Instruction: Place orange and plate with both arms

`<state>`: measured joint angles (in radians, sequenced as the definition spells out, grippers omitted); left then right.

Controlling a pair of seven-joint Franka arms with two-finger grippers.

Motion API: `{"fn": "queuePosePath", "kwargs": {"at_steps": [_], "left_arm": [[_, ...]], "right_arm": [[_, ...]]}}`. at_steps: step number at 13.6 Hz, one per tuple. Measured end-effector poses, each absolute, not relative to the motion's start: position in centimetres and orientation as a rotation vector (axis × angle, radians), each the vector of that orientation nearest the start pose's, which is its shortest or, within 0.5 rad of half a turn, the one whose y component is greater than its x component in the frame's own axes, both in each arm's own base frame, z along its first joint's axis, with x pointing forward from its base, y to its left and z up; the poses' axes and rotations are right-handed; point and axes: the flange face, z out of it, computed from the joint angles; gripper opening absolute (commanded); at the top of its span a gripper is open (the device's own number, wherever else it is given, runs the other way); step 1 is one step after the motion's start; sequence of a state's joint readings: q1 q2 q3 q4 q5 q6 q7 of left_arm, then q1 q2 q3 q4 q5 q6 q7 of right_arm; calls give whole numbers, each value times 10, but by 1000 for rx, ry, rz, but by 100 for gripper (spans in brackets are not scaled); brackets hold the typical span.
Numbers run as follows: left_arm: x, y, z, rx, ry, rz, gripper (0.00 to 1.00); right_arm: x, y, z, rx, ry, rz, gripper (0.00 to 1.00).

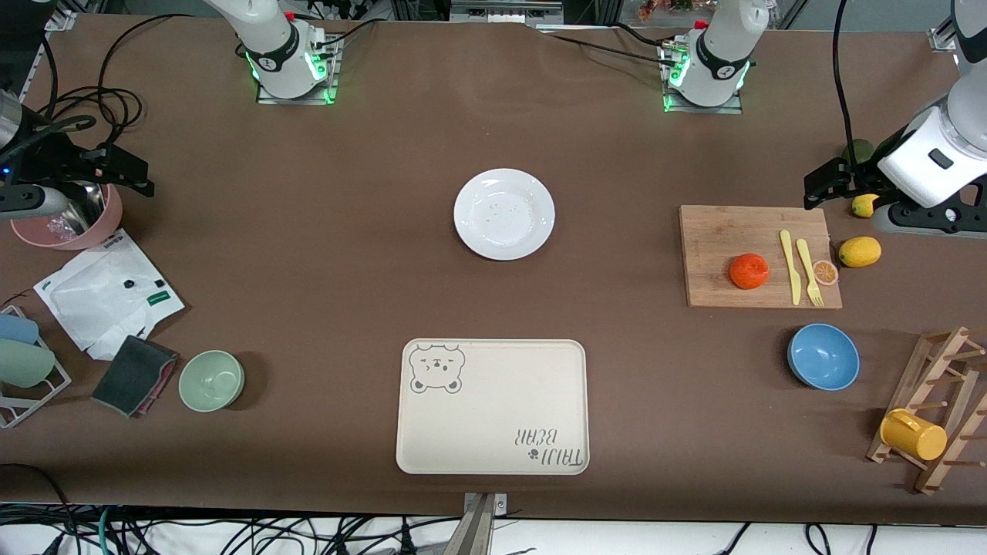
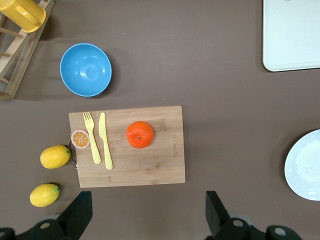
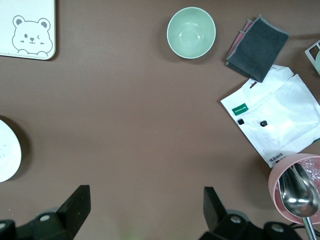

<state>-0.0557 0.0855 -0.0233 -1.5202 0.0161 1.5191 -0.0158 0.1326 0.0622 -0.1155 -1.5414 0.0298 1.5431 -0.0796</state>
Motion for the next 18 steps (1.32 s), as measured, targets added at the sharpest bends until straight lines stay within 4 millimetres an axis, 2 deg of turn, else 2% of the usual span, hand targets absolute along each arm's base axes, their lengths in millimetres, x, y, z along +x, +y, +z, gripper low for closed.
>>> {"fn": "queuePosePath", "kwargs": {"at_steps": [14, 16, 18], "left_arm": [[573, -41, 595, -3116, 94, 139, 100], [577, -35, 587, -3115, 78, 160, 100], [585, -30, 568, -3111, 62, 212, 100]], "right_arm": [[570, 12, 594, -3111, -142, 135, 100], [570, 12, 594, -3111, -141, 136, 100], [570, 12, 594, -3111, -140, 135, 100]]}}
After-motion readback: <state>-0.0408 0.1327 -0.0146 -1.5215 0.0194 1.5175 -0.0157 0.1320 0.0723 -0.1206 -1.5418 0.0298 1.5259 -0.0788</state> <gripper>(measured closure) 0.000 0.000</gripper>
